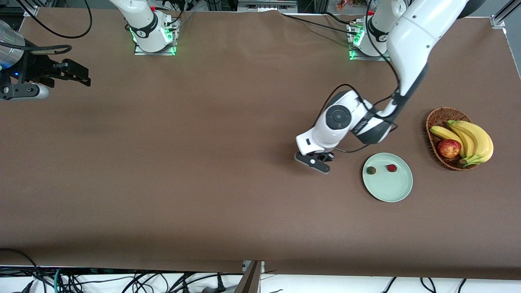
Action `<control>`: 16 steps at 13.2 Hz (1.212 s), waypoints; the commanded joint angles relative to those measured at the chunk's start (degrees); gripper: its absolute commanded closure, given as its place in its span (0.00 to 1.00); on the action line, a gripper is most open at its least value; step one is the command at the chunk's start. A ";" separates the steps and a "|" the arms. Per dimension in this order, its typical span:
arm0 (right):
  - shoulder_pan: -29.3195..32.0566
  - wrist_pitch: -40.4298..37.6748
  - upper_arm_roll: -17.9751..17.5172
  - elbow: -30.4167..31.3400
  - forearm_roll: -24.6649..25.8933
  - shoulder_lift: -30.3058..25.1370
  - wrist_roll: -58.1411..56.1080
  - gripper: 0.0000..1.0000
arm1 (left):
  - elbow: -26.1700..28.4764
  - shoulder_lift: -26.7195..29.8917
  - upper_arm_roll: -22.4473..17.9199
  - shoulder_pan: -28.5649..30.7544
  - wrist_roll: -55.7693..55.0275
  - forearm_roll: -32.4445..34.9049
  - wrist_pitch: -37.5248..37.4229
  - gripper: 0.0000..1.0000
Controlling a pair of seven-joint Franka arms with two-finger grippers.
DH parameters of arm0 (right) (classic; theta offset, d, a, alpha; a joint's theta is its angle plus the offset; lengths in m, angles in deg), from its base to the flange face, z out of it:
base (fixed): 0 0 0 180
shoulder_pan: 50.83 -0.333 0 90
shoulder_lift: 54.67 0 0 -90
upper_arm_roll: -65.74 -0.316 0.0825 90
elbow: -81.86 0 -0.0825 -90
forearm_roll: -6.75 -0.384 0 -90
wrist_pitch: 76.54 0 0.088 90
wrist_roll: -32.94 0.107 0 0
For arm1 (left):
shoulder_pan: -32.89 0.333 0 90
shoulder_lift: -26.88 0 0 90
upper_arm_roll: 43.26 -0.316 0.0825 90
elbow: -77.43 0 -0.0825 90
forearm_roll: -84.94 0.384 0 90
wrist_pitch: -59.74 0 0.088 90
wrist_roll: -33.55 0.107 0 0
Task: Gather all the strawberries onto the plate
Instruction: 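Lower the strawberry onto the green plate and open the left gripper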
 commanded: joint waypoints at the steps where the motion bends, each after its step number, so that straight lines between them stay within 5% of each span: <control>1: 0.91 -0.86 0.61 -0.57 0.53 0.24 -0.94 0.00 | 0.82 1.86 0.84 6.95 14.30 0.87 -1.10 0.96; 10: -0.14 -0.78 3.08 -0.58 1.85 0.41 -5.69 0.00 | -5.24 -3.04 0.32 20.67 50.97 0.96 -0.58 0.92; 13: -0.40 -0.60 2.81 -0.58 2.02 0.41 -5.69 0.00 | -7.00 -6.40 0.40 22.00 55.39 0.96 -0.40 0.55; 14: -0.40 -0.51 2.72 -0.58 1.93 0.41 -5.69 0.00 | -7.09 -6.14 0.40 21.91 55.40 0.96 -0.40 0.21; 15: -0.40 -0.34 2.72 -0.66 1.93 0.41 -5.69 0.00 | -7.61 -5.87 0.40 22.00 55.40 1.05 -0.58 0.00; 16: -0.40 -0.34 2.72 -0.75 1.93 0.41 -5.69 0.00 | -7.97 -5.44 0.75 22.00 55.40 0.96 -1.19 0.00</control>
